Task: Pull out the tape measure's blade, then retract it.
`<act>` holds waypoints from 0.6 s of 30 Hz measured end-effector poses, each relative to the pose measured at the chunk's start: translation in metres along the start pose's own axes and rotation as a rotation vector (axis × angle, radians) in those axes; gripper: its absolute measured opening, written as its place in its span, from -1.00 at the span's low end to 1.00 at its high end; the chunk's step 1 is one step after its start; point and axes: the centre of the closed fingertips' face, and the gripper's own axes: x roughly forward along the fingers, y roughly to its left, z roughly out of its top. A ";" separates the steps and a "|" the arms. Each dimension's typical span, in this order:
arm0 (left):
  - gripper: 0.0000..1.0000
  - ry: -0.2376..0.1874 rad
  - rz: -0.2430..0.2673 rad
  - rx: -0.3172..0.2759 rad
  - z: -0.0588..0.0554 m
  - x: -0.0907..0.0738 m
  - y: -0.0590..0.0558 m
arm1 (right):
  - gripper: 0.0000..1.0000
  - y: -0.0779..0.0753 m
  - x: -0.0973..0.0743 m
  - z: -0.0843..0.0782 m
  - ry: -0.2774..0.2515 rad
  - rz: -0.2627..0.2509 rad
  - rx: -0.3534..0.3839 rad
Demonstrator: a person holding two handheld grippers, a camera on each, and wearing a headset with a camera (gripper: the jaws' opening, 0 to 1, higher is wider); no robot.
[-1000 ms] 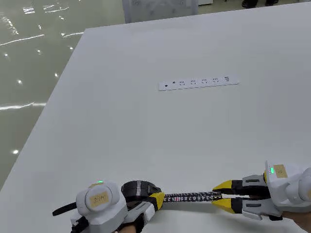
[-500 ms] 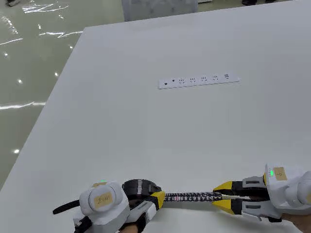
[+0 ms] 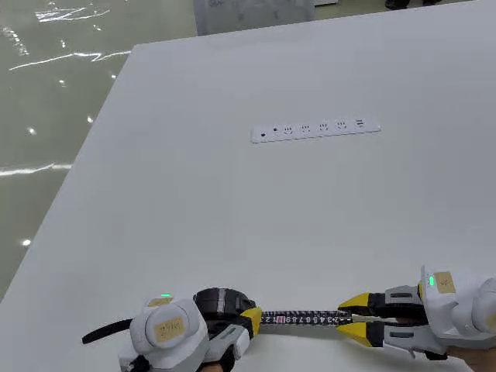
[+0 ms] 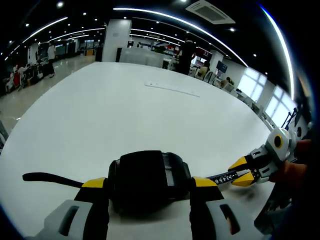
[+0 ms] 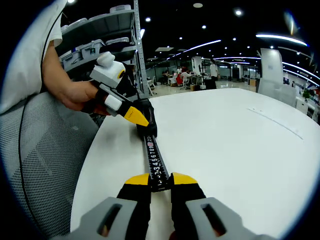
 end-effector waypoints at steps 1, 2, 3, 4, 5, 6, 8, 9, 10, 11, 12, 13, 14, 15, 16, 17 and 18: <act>0.25 -0.002 0.002 -0.001 0.000 0.000 0.000 | -0.75 0.000 0.000 0.000 -0.001 0.000 0.002; 0.25 -0.009 0.006 -0.007 0.001 -0.001 0.000 | -0.75 0.000 0.000 0.000 -0.001 0.000 0.001; 0.25 -0.015 0.007 -0.021 0.001 -0.001 0.000 | -0.75 0.001 0.000 0.000 -0.001 0.001 0.001; 0.25 -0.018 0.005 -0.026 0.001 -0.002 0.000 | -0.75 0.001 0.000 0.000 0.000 0.002 0.001; 0.25 -0.022 0.005 -0.038 0.002 -0.002 0.000 | -0.75 0.002 0.000 -0.001 0.003 0.002 -0.001; 0.25 -0.020 0.006 -0.038 0.002 -0.001 0.000 | -0.75 0.002 0.000 -0.001 0.003 0.002 -0.001; 0.25 -0.016 0.008 -0.039 0.002 0.000 0.000 | -0.75 0.001 0.000 0.000 -0.004 -0.002 0.001; 0.25 -0.013 0.011 -0.039 0.001 0.000 0.000 | -0.75 0.001 0.000 0.000 -0.004 -0.002 0.000; 0.25 -0.005 0.015 -0.027 0.001 0.000 -0.001 | -0.75 0.002 0.000 0.000 -0.004 0.000 0.003; 0.24 0.000 0.016 -0.022 0.001 0.001 -0.001 | -0.75 0.002 0.000 0.000 -0.004 0.001 0.002; 0.24 0.005 0.016 -0.019 0.001 0.001 -0.001 | -0.75 0.002 0.000 0.000 -0.002 0.002 0.000; 0.24 0.009 0.017 -0.022 0.001 0.001 -0.001 | -0.75 0.002 0.000 0.000 -0.001 0.002 0.000; 0.23 0.012 0.018 -0.018 0.000 0.001 -0.001 | -0.75 0.002 0.000 0.000 -0.002 0.002 0.001; 0.23 0.016 0.016 -0.005 0.000 0.001 -0.001 | -0.75 0.002 0.000 0.000 -0.003 0.002 0.002; 0.22 0.016 0.017 -0.010 0.000 0.001 -0.001 | -0.75 0.002 0.000 0.000 -0.001 0.002 0.001; 0.22 0.025 0.021 -0.001 0.000 0.001 -0.002 | -0.75 0.002 0.000 -0.001 -0.002 0.002 0.003; 0.21 0.033 0.019 -0.008 0.000 0.001 -0.001 | -0.75 0.002 0.000 -0.001 -0.002 0.002 0.003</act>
